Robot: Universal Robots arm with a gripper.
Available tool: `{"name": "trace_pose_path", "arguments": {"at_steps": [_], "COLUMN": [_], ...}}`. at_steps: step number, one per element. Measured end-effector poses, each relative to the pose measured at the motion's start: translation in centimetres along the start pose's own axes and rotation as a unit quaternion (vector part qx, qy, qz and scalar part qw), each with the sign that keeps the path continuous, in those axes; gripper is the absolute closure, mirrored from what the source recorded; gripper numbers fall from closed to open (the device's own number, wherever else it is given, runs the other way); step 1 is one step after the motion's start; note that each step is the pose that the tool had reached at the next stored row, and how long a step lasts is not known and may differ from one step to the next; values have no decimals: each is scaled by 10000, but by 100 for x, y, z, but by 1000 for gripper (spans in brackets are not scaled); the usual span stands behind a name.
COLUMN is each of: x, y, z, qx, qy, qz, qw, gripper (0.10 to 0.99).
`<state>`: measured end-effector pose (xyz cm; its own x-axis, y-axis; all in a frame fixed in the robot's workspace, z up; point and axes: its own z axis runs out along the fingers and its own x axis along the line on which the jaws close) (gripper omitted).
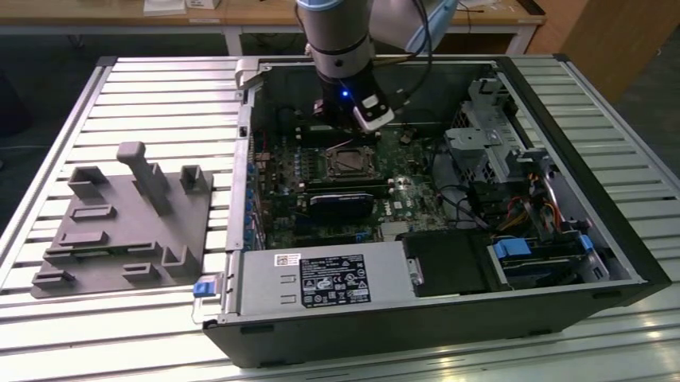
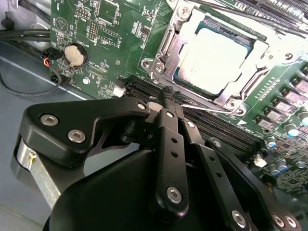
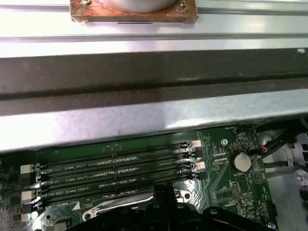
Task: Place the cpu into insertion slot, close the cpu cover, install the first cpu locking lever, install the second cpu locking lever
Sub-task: 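Install the first cpu locking lever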
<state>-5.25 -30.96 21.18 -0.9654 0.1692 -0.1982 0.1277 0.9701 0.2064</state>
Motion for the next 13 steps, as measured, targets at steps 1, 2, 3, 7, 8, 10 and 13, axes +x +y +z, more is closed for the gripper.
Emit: {"name": "trace_pose_path", "arguments": {"at_steps": [1,2,3,7,8,10,13], "x": [3,6,9,25,28,34,52], "y": [9,19,29,52,53,53,52], "z": [4,8,13,25,28,33,38], "qx": [3,7,10,31,39,60,93], "qy": [-4,-7,-11,-33,-42,-63,-96], "qz": [17,31,48,151,192,290,444], "qw": [10000,10000,10000,9999,9998,9995,9989], "gripper": [980,980,980,980,980,980,980]}}
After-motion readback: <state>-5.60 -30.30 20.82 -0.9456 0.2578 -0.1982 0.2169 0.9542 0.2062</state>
